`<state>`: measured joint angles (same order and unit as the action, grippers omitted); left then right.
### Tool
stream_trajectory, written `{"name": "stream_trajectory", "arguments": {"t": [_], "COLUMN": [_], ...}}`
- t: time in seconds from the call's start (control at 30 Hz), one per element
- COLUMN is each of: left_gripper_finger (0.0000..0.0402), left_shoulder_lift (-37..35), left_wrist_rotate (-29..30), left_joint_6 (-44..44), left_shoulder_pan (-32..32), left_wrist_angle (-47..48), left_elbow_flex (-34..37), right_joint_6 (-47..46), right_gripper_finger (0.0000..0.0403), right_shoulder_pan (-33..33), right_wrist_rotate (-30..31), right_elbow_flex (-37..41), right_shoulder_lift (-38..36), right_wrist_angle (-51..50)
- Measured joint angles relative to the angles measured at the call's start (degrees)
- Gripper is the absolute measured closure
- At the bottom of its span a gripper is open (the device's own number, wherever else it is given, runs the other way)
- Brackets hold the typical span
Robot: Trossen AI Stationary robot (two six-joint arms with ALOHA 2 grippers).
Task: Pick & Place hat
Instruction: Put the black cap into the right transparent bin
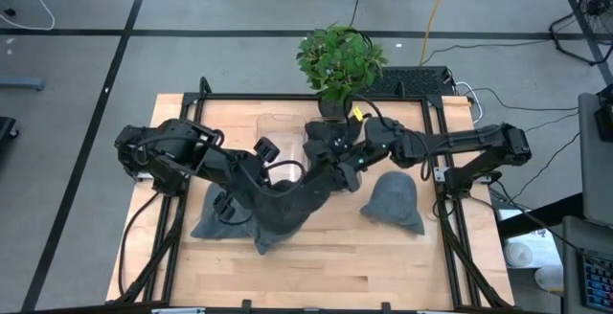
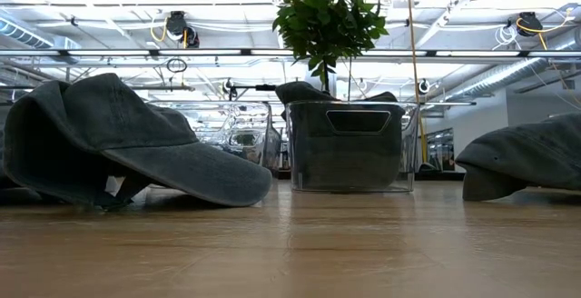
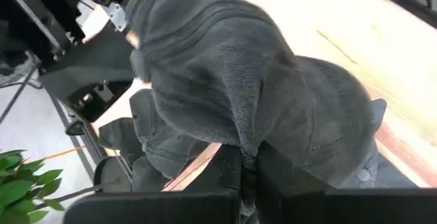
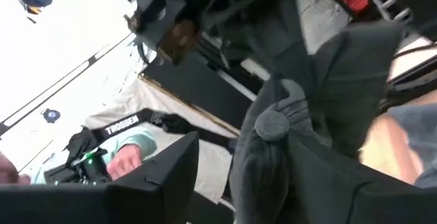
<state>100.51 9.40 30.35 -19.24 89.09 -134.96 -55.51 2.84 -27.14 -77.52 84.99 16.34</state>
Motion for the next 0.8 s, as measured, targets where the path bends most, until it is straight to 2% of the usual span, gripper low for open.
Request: {"name": "stream_trajectory", "arguments": {"t": [0.27, 0.53, 0.8], "left_gripper_finger": [0.0392, 0.0392, 0.0392], "left_shoulder_lift": [0.54, 0.54, 0.54], "left_wrist_rotate": [-1.79, -1.87, -0.28], "left_joint_6": [-0.52, -1.02, -4.60], "left_shoulder_pan": [0.32, 0.30, 0.98], "left_wrist_angle": [-2.62, -3.41, -3.20], "left_elbow_flex": [-0.02, -0.02, -0.02], "right_joint_6": [-0.75, -0.86, -2.58], "right_gripper_finger": [0.0212, 0.0220, 0.0278], "right_shoulder_pan": [0.23, 0.28, 0.30], "right_wrist_rotate": [0.03, -0.16, -3.11], "right_elbow_flex": [0.01, 0.01, 0.01], "right_shoulder_lift": [0.02, 0.02, 0.02], "right_wrist_angle": [-4.93, -5.48, -5.19]}}
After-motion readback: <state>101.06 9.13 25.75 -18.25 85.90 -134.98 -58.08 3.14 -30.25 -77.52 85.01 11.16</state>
